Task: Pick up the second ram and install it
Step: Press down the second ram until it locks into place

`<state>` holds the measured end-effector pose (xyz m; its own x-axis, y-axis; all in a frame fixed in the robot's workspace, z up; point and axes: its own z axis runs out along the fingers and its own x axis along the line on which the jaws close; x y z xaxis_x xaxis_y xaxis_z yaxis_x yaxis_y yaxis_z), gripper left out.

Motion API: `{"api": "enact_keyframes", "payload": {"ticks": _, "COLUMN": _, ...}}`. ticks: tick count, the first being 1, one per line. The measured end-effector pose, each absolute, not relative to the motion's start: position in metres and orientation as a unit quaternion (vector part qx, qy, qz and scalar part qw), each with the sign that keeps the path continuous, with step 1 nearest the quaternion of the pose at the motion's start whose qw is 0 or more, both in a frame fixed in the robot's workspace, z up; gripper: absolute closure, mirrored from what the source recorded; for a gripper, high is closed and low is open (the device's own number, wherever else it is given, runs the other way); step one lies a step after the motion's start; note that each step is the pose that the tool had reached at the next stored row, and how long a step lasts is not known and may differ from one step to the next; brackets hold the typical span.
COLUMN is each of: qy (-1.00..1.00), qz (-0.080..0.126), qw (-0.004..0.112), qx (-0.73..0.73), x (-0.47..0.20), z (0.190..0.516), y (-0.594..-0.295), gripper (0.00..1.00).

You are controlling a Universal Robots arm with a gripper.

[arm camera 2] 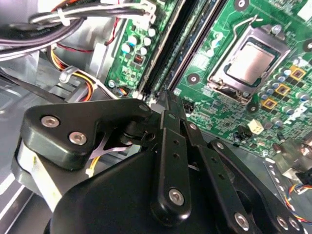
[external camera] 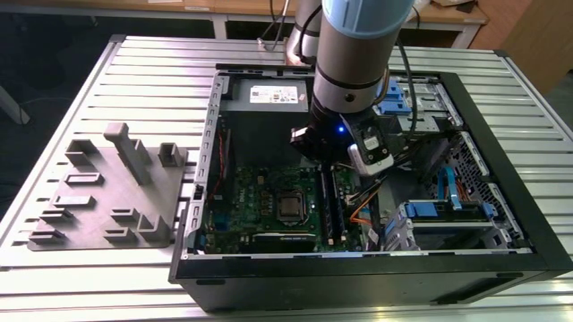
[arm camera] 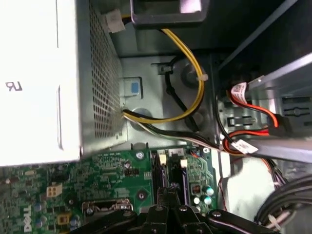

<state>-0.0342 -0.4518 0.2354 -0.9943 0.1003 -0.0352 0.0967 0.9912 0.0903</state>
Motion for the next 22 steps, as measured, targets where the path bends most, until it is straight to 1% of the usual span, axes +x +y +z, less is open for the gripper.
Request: {"api": "enact_keyframes", "payload": {"ticks": 22, "qy": 0.998, "qz": 0.044, "qw": 0.020, "qx": 0.049, "x": -0.034, "z": 0.220, "y": -0.448, "gripper": 0.93}}
